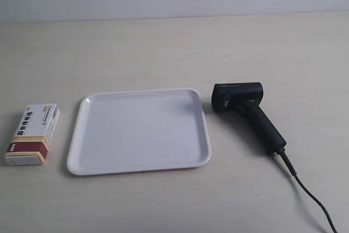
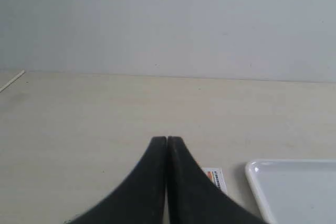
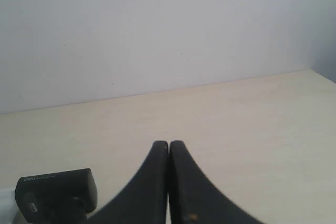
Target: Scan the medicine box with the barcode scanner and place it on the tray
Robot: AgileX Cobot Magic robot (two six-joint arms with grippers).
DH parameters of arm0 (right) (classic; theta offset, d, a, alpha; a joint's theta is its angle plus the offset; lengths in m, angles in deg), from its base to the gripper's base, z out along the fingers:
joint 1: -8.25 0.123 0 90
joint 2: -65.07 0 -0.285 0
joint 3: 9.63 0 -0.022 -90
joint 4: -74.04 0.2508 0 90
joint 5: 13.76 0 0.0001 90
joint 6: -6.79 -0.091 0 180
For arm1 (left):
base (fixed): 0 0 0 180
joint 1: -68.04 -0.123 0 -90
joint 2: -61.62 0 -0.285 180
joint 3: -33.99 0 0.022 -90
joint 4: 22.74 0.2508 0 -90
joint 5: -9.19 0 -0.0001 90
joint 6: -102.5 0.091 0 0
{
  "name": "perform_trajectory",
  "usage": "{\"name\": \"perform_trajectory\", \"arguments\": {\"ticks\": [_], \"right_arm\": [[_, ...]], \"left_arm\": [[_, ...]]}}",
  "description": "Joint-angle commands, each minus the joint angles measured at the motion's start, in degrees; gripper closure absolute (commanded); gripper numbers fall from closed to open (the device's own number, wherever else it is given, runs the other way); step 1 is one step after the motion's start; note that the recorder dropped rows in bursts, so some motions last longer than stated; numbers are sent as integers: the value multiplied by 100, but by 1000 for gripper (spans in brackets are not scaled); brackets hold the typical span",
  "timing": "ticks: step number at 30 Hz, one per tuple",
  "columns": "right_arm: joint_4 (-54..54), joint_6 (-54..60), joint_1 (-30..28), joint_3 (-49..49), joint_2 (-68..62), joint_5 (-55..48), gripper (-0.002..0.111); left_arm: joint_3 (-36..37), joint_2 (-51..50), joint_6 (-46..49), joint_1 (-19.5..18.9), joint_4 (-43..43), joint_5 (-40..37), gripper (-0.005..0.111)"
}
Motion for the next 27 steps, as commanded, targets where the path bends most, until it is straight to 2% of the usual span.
{"name": "perform_trajectory", "arguments": {"ticks": [1,21,24,27], "right_arm": [[-10,34,-34,-22,40,41,108],[-10,34,-34,-22,40,41,108],[128,4,-34,-22,40,241,108],[1004,-460,-34,-22,40,784,108]], "left_arm": [[-5,39,23,-18,-55,4,104],[-5,39,23,-18,-55,4,104],[-5,39,-537,-18,-446,174,104],[-5,39,-1293,-18,-869,969,104]]}}
